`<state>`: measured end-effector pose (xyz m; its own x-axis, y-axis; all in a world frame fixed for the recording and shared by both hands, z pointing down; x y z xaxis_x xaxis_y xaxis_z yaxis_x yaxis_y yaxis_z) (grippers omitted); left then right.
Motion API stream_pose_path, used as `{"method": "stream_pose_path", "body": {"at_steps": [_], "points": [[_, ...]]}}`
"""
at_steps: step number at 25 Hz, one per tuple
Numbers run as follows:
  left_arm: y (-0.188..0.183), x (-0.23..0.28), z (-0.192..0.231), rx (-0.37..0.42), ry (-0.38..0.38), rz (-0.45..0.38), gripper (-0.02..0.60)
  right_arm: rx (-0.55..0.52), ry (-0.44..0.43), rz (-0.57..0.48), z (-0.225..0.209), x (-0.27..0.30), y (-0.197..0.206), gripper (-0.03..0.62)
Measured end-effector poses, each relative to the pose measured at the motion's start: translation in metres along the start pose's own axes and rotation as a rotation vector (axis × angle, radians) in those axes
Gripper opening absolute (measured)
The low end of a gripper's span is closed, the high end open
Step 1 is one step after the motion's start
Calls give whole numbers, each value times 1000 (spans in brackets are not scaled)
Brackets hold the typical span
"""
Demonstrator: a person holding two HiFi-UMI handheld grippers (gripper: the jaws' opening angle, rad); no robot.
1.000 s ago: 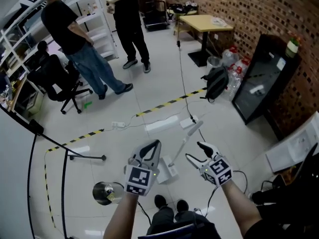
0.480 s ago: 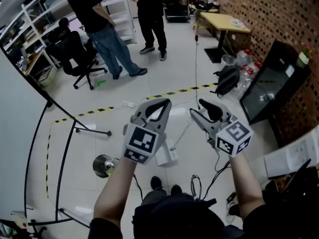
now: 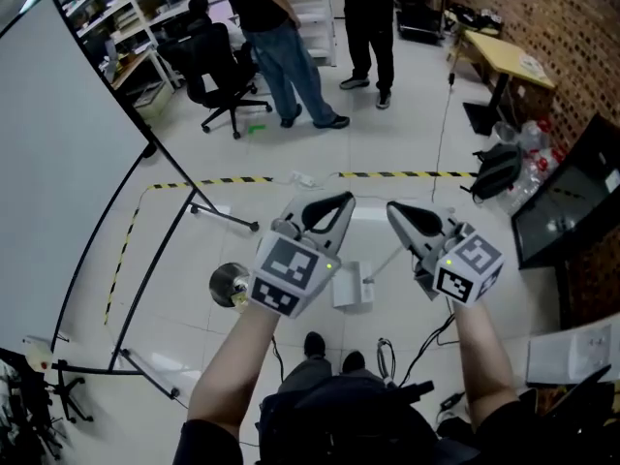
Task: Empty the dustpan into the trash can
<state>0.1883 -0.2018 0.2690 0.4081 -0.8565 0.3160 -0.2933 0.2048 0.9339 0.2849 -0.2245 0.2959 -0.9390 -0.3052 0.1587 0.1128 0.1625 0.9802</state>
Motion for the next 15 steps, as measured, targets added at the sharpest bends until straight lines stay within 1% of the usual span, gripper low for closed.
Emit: {"method": "stream_pose_path", "body": {"at_steps": [3,7,10,12,15], "points": [[21,-16,17,-44,-27,17,-2,-1,-57,18,17,29,6,6],[40,-37,30,-120,-38,19,-2,32,-118,57,31,55,14,6],[52,-60,40,-180,-38,16,-3,67,-204,47,47,72,8,6],[57,-75,43,-192,-43,0,-3,99,-262,24,59,79,2,6],[62,-102,50,-188,-68,-38,-2,98,-301,5,79,93,-6,6]]}}
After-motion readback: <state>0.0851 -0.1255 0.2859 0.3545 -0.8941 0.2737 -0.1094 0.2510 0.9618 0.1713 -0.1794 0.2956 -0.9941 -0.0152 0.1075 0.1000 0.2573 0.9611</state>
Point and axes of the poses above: the fingertips, and each gripper's own axes: x forward along the fingers, z to its left, y out of its underside, the point moved 3 cm from there along -x, backward along the fingers, and after that the axes turned 5 degrees about z, right-handed, at the moved point
